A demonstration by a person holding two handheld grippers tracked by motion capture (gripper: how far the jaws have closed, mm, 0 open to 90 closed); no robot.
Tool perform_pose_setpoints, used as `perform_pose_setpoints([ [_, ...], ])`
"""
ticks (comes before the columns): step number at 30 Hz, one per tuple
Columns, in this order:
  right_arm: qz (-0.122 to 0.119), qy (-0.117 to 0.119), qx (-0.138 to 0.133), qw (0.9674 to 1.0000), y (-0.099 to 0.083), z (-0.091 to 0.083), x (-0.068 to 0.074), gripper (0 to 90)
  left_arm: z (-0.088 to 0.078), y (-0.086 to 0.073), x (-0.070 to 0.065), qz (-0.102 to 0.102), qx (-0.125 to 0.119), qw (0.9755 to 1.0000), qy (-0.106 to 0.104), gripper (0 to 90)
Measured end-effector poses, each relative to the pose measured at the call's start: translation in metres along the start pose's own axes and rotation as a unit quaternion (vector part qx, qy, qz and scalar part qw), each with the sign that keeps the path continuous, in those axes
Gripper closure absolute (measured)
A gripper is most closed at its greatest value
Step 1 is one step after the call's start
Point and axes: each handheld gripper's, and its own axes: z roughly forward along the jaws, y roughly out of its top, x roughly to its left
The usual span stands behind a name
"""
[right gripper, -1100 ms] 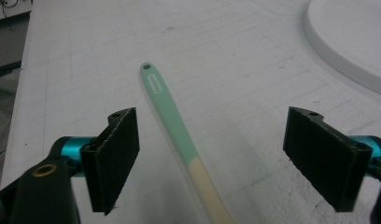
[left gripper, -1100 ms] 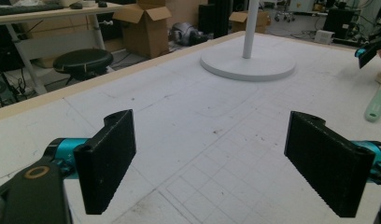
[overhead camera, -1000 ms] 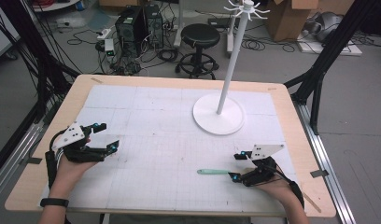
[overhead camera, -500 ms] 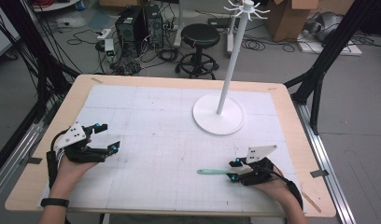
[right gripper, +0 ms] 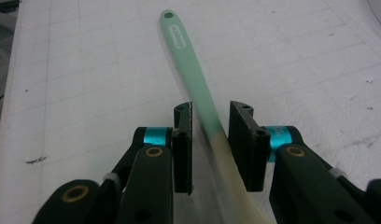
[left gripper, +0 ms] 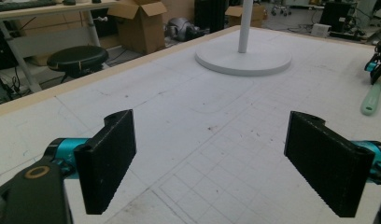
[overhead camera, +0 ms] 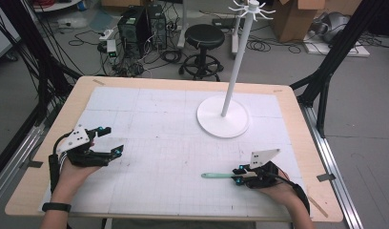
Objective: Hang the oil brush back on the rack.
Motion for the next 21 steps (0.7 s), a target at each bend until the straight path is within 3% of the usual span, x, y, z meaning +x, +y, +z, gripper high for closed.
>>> perform_pose_setpoints([
  [8, 0.009, 0.002, 0.0, 1.0, -0.0005, -0.0002, -0.0016, 75.2, 0.0007, 0.0002, -0.001, 0.002, 0.001, 1.0, -0.001, 17.5],
  [21, 0.003, -0.006, 0.005, 1.0, 0.0008, -0.0009, 0.0011, 82.3, 0.0021, 0.0016, -0.0031, 0.003, -0.002, 1.0, -0.005, 17.6],
])
